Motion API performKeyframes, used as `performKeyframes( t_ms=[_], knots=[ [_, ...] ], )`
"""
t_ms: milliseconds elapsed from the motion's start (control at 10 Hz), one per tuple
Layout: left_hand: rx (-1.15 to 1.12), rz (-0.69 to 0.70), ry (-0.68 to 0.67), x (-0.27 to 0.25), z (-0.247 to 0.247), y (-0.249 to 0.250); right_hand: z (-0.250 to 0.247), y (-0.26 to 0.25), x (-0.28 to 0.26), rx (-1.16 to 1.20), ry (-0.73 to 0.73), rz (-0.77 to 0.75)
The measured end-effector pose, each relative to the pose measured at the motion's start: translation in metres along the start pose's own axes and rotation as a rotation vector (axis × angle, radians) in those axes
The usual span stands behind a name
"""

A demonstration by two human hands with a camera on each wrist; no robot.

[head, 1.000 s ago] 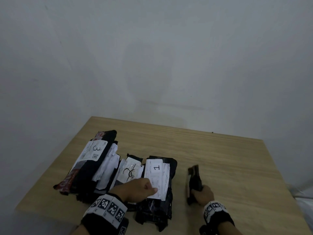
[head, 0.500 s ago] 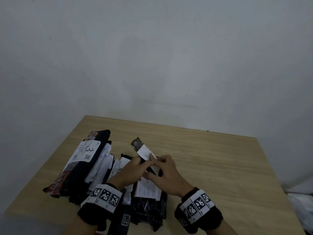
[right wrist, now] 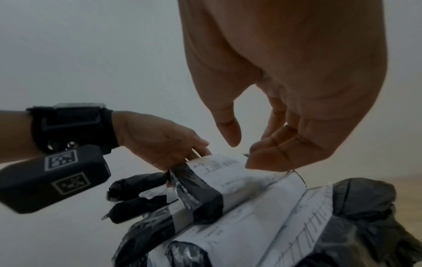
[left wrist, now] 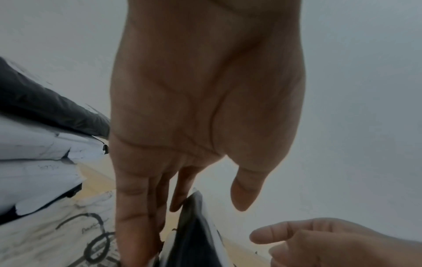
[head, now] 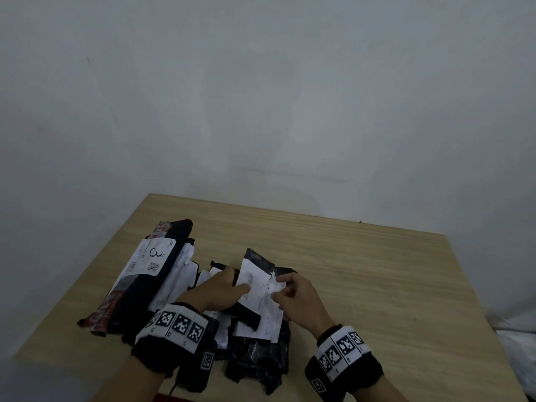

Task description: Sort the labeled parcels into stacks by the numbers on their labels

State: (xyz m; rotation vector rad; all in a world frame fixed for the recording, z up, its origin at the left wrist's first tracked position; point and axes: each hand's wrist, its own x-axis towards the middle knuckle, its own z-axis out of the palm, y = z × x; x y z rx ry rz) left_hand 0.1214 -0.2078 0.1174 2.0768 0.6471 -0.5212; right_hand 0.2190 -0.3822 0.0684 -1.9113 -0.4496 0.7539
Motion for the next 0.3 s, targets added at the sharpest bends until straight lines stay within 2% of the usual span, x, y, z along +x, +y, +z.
performKeyframes(
  t_ms=[100, 200, 300],
  knots=[
    [0.201, -0.039, -0.016, 0.007, 0.008, -0.009, 0.004, 0.011, 0.004, -0.026, 0.019, 0.024],
    [0.281, -0.045, -0.025, 0.007, 0.014, -0.016, 0.007, 0.014, 0.001, -0.051, 0.005, 0.021],
    [0.187, -0.023, -0.016, 0.012, 0.022, -0.026, 0.007, 0.018, 0.001, 0.018, 0.026, 0.019]
  ],
)
